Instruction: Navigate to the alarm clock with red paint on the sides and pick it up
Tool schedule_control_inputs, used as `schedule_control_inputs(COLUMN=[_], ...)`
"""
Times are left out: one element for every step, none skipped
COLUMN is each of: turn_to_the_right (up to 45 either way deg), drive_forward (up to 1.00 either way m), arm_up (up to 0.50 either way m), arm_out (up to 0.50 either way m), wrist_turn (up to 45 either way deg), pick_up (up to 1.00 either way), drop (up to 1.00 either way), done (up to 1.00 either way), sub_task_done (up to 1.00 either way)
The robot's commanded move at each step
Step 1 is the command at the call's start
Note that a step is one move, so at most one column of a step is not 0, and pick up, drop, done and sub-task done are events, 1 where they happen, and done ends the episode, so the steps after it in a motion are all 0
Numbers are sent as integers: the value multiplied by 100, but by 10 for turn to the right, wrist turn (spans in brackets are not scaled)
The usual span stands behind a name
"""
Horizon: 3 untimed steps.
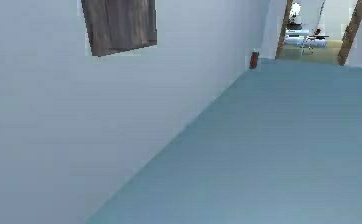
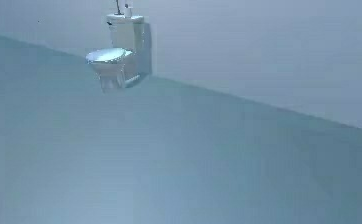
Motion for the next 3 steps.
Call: schedule_control_inputs(turn_to_the_right=[450, 450, 450], drive_forward=[0, 0, 0], arm_up=[0, 0, 0], arm_out=[0, 0, 0], wrist_turn=[0, 0, 0], pick_up=[0, 0, 0], drop=[0, 0, 0], done=[0, 0, 0], sub_task_done=[0, 0, 0])
